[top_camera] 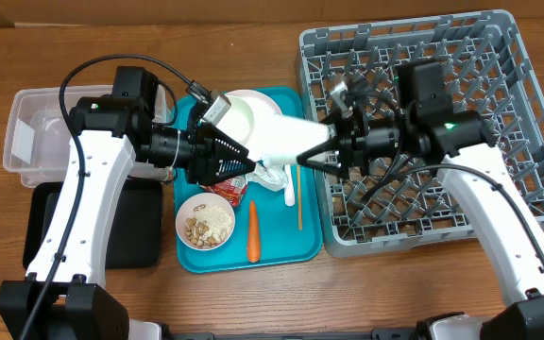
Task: Sort waste into correct bins and load items into the dishwasher
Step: 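Lower the white cup upside down into the dish rack with the right gripper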
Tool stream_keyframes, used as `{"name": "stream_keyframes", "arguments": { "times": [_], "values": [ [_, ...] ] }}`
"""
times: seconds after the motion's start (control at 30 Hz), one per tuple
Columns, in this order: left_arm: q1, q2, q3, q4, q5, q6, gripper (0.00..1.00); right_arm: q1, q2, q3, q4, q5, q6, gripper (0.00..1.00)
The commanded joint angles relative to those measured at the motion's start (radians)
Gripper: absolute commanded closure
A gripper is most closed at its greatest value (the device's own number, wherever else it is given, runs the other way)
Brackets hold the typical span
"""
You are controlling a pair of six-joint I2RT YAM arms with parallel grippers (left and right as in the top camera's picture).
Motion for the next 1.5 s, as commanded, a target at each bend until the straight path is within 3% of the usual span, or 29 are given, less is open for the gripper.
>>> {"name": "stream_keyframes", "arguments": {
  "times": [0.0, 0.23, 0.53, 0.73, 1.47],
  "values": [
    [0.002, 0.004, 0.002, 0.001, -0.045, -0.033, 0.54, -0.066, -0.026, 0.024, -0.009, 0.216, 0.165, 0.67],
    [0.002, 0.004, 0.002, 0.001, -0.056, -0.05, 0.55, -0.123, -0.027, 0.101, -0.222, 0.857, 0.32, 0.68],
    [0.002, 0.004, 0.002, -0.002, -0.056, -0.062, 0.58, -0.121, -0.023, 0.178, -0.46, 1.229, 0.462, 0.7],
    [0.001, 0.004, 0.002, 0.001, -0.055, -0.062, 0.58, -0.109, -0.012, 0.167, -0.513, 1.287, 0.509, 0.73],
    [0.0, 0.004, 0.002, -0.035, -0.085, -0.063, 0.59, 0.005, -0.012, 0.15, -0.631, 1.219, 0.628, 0.74]
  ]
}}
